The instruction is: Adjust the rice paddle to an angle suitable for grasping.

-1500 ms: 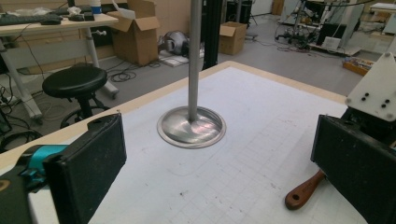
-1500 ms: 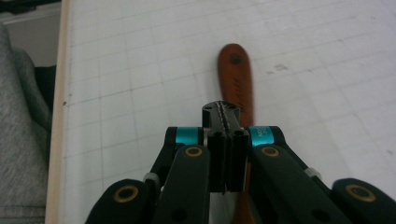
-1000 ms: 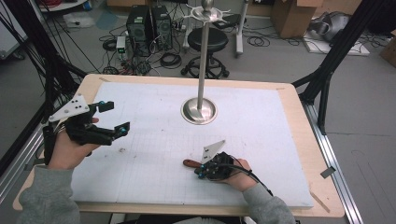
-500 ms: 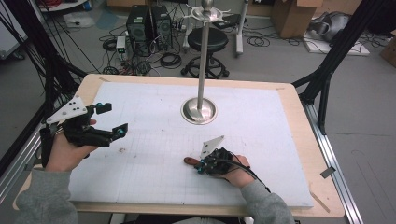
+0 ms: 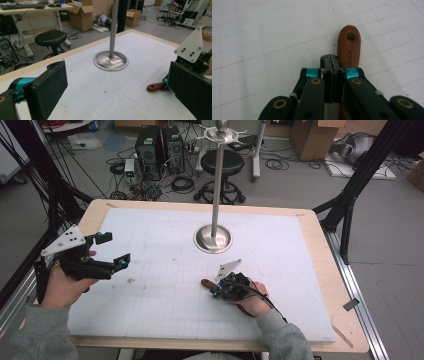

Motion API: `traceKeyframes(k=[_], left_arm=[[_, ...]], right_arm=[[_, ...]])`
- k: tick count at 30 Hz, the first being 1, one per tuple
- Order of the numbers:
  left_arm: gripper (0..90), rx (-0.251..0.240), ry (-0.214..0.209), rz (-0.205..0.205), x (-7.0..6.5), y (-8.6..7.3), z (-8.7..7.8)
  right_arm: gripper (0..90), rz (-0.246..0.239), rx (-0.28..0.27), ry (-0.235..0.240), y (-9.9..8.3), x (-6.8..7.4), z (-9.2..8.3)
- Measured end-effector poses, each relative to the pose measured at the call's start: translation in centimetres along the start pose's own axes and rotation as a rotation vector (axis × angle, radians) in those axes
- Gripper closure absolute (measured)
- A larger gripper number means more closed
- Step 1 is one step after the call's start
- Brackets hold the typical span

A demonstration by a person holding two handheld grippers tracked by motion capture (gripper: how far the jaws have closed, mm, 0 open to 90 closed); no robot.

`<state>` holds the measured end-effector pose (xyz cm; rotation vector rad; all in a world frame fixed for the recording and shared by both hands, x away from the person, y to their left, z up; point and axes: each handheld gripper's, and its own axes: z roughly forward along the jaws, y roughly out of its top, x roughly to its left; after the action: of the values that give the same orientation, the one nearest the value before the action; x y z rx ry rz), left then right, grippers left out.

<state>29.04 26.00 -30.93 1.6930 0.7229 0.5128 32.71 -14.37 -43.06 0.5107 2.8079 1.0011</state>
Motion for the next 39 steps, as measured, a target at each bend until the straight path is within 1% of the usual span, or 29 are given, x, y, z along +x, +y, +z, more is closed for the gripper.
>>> traceKeyframes(k=[2, 3, 5, 10, 11, 13, 14, 16, 19, 22, 24, 25, 27, 31, 34, 36, 39], left_arm=[[3.8, 0.001, 0.000, 0.003, 0.0, -0.1, -0.1], [3.8, 0.001, 0.002, 0.002, 0.0, -0.1, -0.2], [3.8, 0.001, 0.006, -0.002, 0.0, -0.2, -0.3], [3.8, 0.011, 0.007, -0.002, 0.0, -0.4, -0.3], [3.8, 0.014, 0.010, -0.001, 0.0, -0.4, -0.4], [3.8, 0.012, 0.012, -0.004, 0.0, -0.4, -0.5], [3.8, 0.010, 0.013, -0.002, 0.0, -0.4, -0.5], [3.8, 0.008, 0.013, -0.003, 0.0, -0.4, -0.6], [3.8, 0.006, 0.015, -0.003, 0.0, -0.4, -0.7], [3.8, 0.008, 0.013, -0.002, 0.0, -0.4, -0.6], [3.7, 0.009, 0.013, -0.001, 0.0, -0.4, -0.6], [3.8, 0.009, 0.013, -0.002, 0.0, -0.4, -0.6], [3.8, 0.009, 0.012, -0.002, 0.0, -0.4, -0.5], [3.8, 0.006, 0.011, -0.001, 0.1, -0.3, -0.5], [3.8, -0.001, 0.011, 0.003, 0.1, -0.2, -0.5], [3.8, -0.005, 0.009, -0.001, 0.2, -0.1, -0.5], [3.8, -0.007, 0.004, -0.001, 0.3, 0.0, -0.3]], right_arm=[[90.0, 0.008, -0.006, 0.001, 0.0, -0.3, 0.0], [90.0, 0.010, -0.004, -0.009, 0.0, -0.3, 0.0], [90.0, 0.024, -0.003, -0.010, 0.1, -0.5, 0.0], [90.0, 0.057, 0.000, -0.038, 0.1, -1.0, 0.1], [90.0, 0.072, -0.002, -0.047, 0.0, -1.2, 0.0], [90.0, 0.079, -0.003, -0.053, 0.0, -1.3, 0.0], [90.0, 0.100, -0.005, -0.065, -0.1, -1.7, -0.1], [90.0, 0.100, -0.007, -0.070, -0.2, -1.8, -0.1], [90.0, 0.112, -0.004, -0.077, -0.2, -1.9, -0.2], [90.0, 0.106, -0.003, -0.083, -0.2, -1.9, -0.2], [90.0, 0.108, -0.006, -0.077, -0.2, -1.8, -0.2], [90.0, 0.108, -0.021, -0.068, -0.2, -1.8, -0.3], [89.8, 0.110, -0.038, -0.064, -0.1, -1.7, -0.7], [89.1, 0.107, -0.056, -0.074, 0.1, -1.5, -1.4], [80.1, 0.121, -0.077, -0.089, 0.2, -1.2, -1.9], [71.2, 0.107, -0.090, -0.096, 0.2, -1.1, -2.1], [60.9, 0.111, -0.092, -0.104, 0.2, -0.9, -2.4]])
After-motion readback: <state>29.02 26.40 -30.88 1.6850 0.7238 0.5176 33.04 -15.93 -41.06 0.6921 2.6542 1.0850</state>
